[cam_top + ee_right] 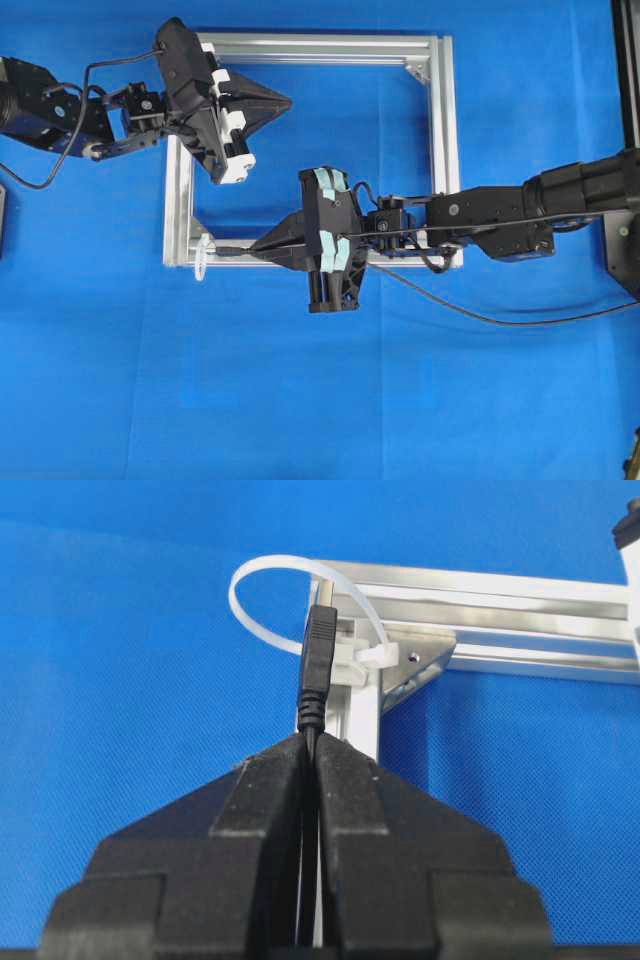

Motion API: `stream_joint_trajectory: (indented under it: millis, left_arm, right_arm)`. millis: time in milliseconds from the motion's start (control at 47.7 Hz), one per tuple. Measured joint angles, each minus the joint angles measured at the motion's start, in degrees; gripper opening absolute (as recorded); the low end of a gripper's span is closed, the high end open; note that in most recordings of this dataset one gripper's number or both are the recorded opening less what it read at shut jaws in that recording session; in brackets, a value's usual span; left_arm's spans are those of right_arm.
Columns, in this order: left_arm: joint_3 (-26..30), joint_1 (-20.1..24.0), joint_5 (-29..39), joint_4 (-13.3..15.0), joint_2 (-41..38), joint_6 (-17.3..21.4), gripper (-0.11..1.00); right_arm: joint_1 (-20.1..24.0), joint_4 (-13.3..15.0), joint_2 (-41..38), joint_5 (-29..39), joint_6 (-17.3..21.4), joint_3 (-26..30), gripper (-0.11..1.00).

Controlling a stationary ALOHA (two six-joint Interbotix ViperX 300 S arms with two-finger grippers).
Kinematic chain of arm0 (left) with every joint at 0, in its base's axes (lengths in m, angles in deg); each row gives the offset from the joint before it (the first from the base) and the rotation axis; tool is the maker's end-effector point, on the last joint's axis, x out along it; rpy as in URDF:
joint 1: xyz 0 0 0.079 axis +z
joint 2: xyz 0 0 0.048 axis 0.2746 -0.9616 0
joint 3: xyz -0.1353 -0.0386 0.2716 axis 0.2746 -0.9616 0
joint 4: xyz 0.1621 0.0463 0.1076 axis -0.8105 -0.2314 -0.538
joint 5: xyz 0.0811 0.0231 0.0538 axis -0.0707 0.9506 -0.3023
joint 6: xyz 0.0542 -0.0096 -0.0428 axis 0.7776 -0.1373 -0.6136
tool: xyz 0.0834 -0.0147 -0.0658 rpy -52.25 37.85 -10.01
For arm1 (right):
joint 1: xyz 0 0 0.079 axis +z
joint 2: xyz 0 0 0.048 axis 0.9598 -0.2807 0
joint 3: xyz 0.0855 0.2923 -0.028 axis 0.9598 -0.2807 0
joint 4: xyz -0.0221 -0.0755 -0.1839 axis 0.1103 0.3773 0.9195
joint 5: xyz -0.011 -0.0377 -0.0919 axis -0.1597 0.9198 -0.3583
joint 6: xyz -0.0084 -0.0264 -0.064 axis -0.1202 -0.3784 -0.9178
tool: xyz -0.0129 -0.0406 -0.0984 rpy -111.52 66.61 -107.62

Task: Insert the wire through the string loop located on the left side.
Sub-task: 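Carry the cable plug with the right gripper toward the white zip-tie loop, then push the USB plug through the zip-tie loop with the right gripper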

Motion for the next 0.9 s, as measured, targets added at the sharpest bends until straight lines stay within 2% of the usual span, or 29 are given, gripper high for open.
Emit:
stream_joint_trajectory:
  millis: [901]
  left_arm:
    - [-0.18,0.0,0.0,0.09,0.0,0.0,0.0]
  right_arm:
    - [0.0,0.0,0.0,0.53,0.0,0.09,-0.04]
